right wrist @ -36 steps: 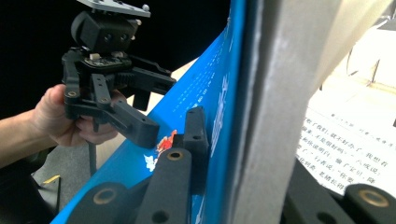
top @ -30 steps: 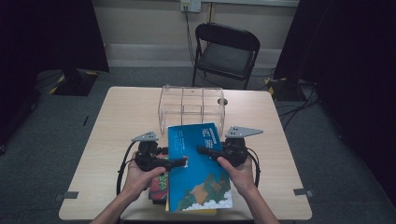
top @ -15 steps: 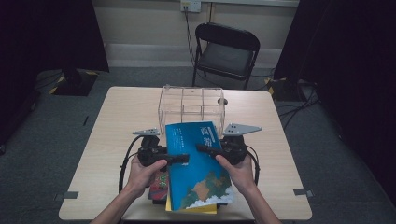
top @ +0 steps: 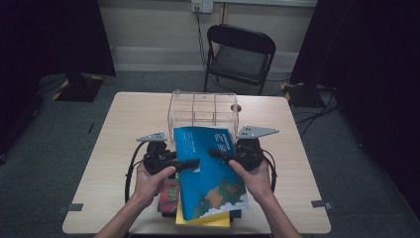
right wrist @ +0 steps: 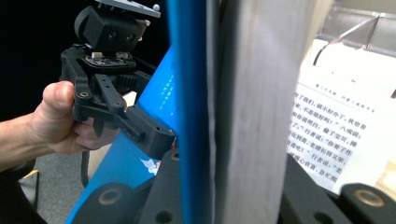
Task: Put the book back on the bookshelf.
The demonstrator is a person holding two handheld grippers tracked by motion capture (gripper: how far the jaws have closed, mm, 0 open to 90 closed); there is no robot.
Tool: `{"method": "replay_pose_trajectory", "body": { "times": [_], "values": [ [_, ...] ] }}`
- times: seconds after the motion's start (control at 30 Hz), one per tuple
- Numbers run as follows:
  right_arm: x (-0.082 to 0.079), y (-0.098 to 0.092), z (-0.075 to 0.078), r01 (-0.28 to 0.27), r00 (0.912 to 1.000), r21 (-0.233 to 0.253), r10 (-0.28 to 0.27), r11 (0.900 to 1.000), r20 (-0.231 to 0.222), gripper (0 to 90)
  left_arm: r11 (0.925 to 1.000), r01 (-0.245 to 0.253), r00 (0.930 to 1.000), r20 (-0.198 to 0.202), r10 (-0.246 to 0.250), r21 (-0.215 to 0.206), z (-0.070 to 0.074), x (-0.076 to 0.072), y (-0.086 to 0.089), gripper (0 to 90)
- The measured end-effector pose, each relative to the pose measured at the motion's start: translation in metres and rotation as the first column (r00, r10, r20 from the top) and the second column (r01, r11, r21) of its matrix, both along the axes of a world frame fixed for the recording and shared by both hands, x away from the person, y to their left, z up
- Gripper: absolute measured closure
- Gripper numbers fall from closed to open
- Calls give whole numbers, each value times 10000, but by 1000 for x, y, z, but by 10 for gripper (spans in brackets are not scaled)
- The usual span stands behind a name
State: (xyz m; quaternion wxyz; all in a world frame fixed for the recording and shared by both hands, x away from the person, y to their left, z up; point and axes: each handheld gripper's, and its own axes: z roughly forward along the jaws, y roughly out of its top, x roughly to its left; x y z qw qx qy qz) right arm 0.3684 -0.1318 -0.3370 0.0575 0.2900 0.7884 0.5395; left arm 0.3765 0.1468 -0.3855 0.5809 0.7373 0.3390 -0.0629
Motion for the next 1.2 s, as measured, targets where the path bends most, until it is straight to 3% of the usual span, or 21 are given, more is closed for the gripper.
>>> {"method": "replay_pose_trajectory", "body": {
  "times": [0.03,0.2,0.27,0.33,0.37,0.4,0.43,0.5,0.53,0.63,0.7,0.77,1.0,1.1,1.13,1.2],
  "values": [
    [0,1,2,29,10000,30,-29,10000,66,810,10000,0,10000,0,0,0,0,0,0,430],
    [-1,3,14,171,9982,323,-189,9993,574,810,9994,-351,9957,853,350,2,21,0,4,487],
    [-1,4,16,194,9977,391,-219,9990,649,809,9992,-403,9942,997,402,-5,25,0,4,498],
    [-1,6,23,129,9937,576,-192,9983,1101,810,9984,-568,9903,1275,560,27,33,-1,5,530],
    [-1,6,23,129,9937,576,-192,9983,1101,810,9980,-634,9877,1436,618,71,37,0,6,530],
    [0,7,27,105,9894,779,-217,9969,1438,811,9970,-759,9830,1684,729,117,41,-1,6,546],
    [0,8,28,91,9864,917,-240,9957,1624,811,9953,-955,9739,2081,907,130,50,-2,8,553],
    [0,8,30,66,9842,1072,-255,9942,1754,811,9952,-973,9709,2204,940,43,54,-2,9,560],
    [-1,9,32,-64,9799,1324,-202,9912,1983,809,9957,-905,9612,2635,818,210,58,-5,11,569],
    [-1,10,28,-189,9830,1233,-40,9922,1833,806,9939,-948,9559,2837,752,559,55,-10,11,581],
    [-3,7,19,-402,9846,1426,149,9890,1741,796,9949,-916,9505,3015,747,423,53,-15,11,589],
    [-5,5,19,-436,9850,1467,180,9882,1716,796,9937,-959,9414,3295,714,588,54,-22,8,589],
    [-22,-10,13,-951,9830,1704,656,9808,1713,789,9976,-513,9312,3631,308,468,53,-32,-8,507],
    [-26,-12,14,-1002,9815,1540,723,9830,1773,772,9978,-447,9266,3754,229,495,52,-33,-13,484],
    [-28,-15,15,-810,9820,1308,566,9881,1805,730,9971,-424,9186,3950,140,633,52,-36,-15,509],
    [-30,-17,15,-628,9827,1168,409,9912,1808,713,9977,-381,9182,3959,127,564,51,-37,-15,529]
  ]
}}
